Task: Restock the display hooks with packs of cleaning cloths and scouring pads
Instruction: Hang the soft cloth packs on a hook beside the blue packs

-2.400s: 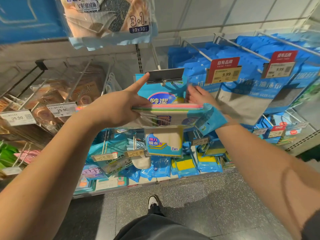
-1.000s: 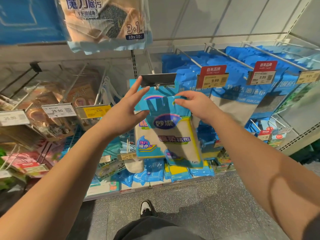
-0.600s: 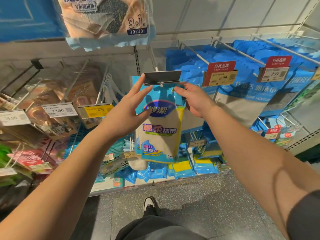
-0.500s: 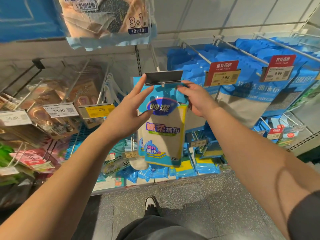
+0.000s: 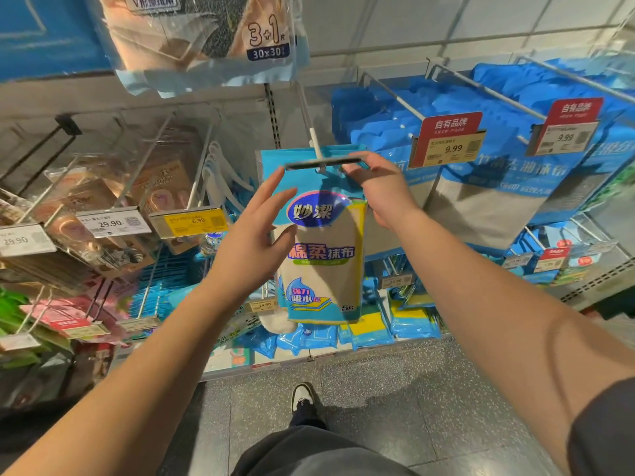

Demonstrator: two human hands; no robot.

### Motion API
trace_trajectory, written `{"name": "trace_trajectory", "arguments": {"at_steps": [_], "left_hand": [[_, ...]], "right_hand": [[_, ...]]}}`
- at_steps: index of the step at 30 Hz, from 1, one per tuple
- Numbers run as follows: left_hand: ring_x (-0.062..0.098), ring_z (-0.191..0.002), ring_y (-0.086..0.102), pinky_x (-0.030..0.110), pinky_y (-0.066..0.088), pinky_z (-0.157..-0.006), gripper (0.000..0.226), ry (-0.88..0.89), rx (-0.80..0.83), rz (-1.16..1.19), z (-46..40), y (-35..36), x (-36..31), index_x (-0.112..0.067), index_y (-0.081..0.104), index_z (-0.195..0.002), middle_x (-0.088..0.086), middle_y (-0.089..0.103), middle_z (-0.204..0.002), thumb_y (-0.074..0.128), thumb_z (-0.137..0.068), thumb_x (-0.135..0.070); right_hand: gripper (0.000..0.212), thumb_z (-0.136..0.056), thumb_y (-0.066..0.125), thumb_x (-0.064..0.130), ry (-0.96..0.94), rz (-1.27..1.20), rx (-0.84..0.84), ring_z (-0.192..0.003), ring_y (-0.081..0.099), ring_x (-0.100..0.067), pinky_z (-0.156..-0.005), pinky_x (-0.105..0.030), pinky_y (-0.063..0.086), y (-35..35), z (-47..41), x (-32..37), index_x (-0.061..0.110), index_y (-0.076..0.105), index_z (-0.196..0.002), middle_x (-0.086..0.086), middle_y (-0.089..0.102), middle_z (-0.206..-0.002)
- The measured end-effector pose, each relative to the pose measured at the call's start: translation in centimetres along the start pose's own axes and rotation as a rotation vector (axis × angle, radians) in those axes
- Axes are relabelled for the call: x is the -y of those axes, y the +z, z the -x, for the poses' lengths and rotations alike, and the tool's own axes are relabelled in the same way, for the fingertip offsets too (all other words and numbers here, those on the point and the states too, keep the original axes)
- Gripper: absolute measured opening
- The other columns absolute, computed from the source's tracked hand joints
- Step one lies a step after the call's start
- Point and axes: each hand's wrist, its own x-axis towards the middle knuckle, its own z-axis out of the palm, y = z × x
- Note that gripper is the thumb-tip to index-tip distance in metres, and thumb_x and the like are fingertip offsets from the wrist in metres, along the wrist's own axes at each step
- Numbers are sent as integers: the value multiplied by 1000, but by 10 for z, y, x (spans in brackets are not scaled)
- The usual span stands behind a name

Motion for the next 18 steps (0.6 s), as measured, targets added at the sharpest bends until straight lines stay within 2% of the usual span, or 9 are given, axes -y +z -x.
{"name": "trace_trajectory", "arguments": {"at_steps": [2, 4, 7, 9, 11, 12, 14, 16, 18], "left_hand": [[20, -109, 58, 47, 54, -93, 40, -157, -96, 19, 8, 24, 17, -12, 56, -132, -10, 45, -144, 66, -93, -15], [22, -116, 50, 47, 47, -101, 49, -389, -93, 15, 13, 51, 37, -9, 53, -129, 5, 49, -131, 73, -90, -28], [25, -112, 58, 49, 52, -96, 54, -657, 3, 189, 12, 74, 57, -15, 50, -126, 8, 56, -125, 73, -88, -47], [22, -99, 64, 50, 56, -86, 49, -697, 10, 232, 9, 79, 67, -21, 53, -115, 5, 62, -114, 70, -86, -57], [18, -92, 66, 50, 58, -82, 60, -687, -4, 256, 6, 83, 74, -23, 57, -112, 2, 66, -107, 65, -77, -70], [17, -91, 67, 50, 59, -80, 63, -688, -6, 268, 5, 85, 79, -25, 59, -112, 1, 67, -105, 63, -73, -74], [18, -89, 68, 49, 59, -78, 57, -698, -3, 268, 2, 88, 82, -26, 61, -111, 0, 68, -102, 65, -77, -71], [22, -89, 68, 47, 58, -77, 45, -724, 2, 254, -6, 91, 84, -21, 59, -108, 1, 68, -98, 69, -86, -60], [27, -92, 66, 49, 56, -78, 40, -741, -22, 262, -20, 94, 88, -20, 54, -104, 6, 65, -101, 70, -88, -53]], "right_hand": [[15, -89, 63, 24, -23, -2, -17, -104, 68, -22, -88, -47, 58, 3, 1, -4, 29, 66, -103, -3, 71, -112], [19, -91, 63, 15, -57, 58, -65, -108, 67, -17, -90, -45, 57, 6, 3, -9, 28, 61, -105, 0, 69, -117], [37, -90, 68, 4, -111, 65, -227, -104, 59, 6, -89, -19, 53, 11, 15, -16, 20, 51, -119, 9, 63, -118], [43, -90, 69, 7, -87, -8, -319, -96, 56, 12, -80, -6, 45, 13, 35, -34, 20, 44, -122, 12, 58, -111], [49, -89, 72, 23, 14, 0, -338, -99, 58, 2, -82, -10, 44, 19, 57, -67, 21, 41, -127, 7, 56, -115], [55, -89, 72, 35, 77, 51, -333, -105, 58, -7, -87, -17, 45, 23, 67, -84, 19, 42, -131, 3, 56, -122], [61, -90, 63, 52, 194, 140, -296, -111, 57, -15, -88, -18, 43, 28, 76, -108, 15, 46, -134, 0, 56, -126], [43, -97, 52, 51, 285, 158, -250, -92, 57, -9, -66, -12, 40, 31, 67, -110, 16, 53, -122, 7, 59, -105], [37, -98, 47, 55, 310, 203, -225, -80, 53, -9, -63, -23, 38, 33, 48, -106, 22, 54, -113, 12, 55, -91]]}}
